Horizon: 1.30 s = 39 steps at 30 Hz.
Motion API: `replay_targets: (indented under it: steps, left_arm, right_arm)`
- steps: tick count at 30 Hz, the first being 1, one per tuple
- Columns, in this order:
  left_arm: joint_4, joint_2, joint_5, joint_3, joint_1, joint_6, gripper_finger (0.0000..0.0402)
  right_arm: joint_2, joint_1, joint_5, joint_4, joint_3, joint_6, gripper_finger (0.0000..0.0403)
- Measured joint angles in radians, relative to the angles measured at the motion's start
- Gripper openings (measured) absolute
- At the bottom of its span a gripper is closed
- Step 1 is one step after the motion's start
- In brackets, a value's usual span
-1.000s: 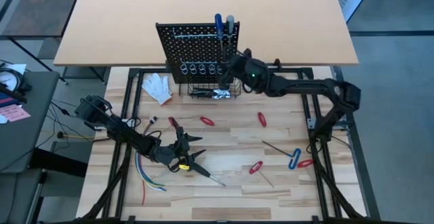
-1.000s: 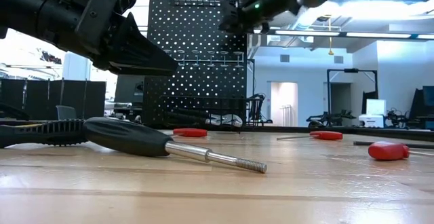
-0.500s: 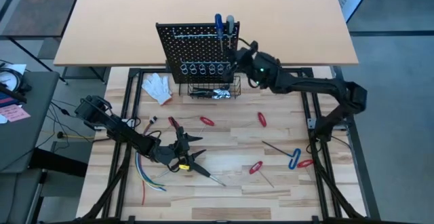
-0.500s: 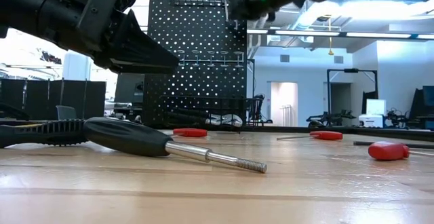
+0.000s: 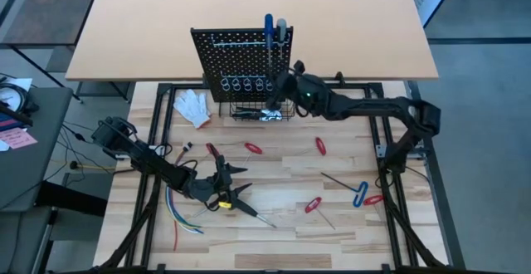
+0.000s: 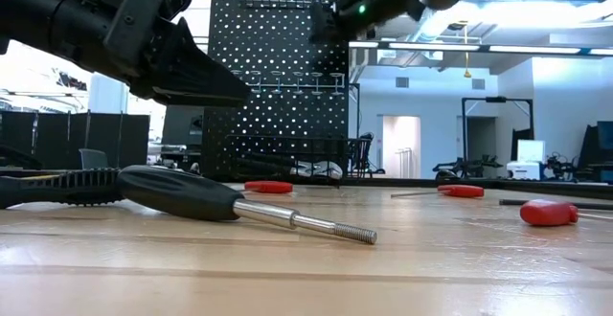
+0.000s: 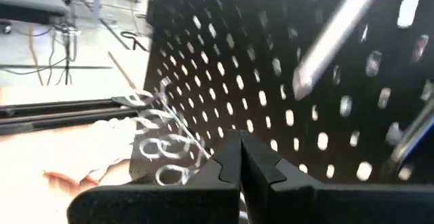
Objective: Hang tools onto peg board
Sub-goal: Hang the blue screwdriver on the black pegboard, then hang the black screwdriver on the black pegboard
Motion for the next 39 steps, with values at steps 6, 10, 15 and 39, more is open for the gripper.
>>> replay_targets:
  steps: [6,10,15,39]
  left_arm:
    - [0.003,0.000,0.000,0.000,0.000,0.000,0.0244]
    - [0.003,0.000,0.000,0.000,0.000,0.000,0.0244]
    - [0.002,0.000,0.000,0.000,0.000,0.003,0.0244]
    - [-0.007,0.000,-0.031,0.000,-0.018,0.006,0.0244]
  right_arm:
    - [-0.030,0.017,-0.004,0.106,0.000,-0.081,0.0003]
    - [-0.031,-0.047,0.000,0.126,0.000,-0.052,0.0003]
    - [-0.021,-0.117,0.000,0.040,0.000,0.063,0.0003]
    - [-0.021,0.280,-0.034,-0.351,-0.079,0.213,0.0003]
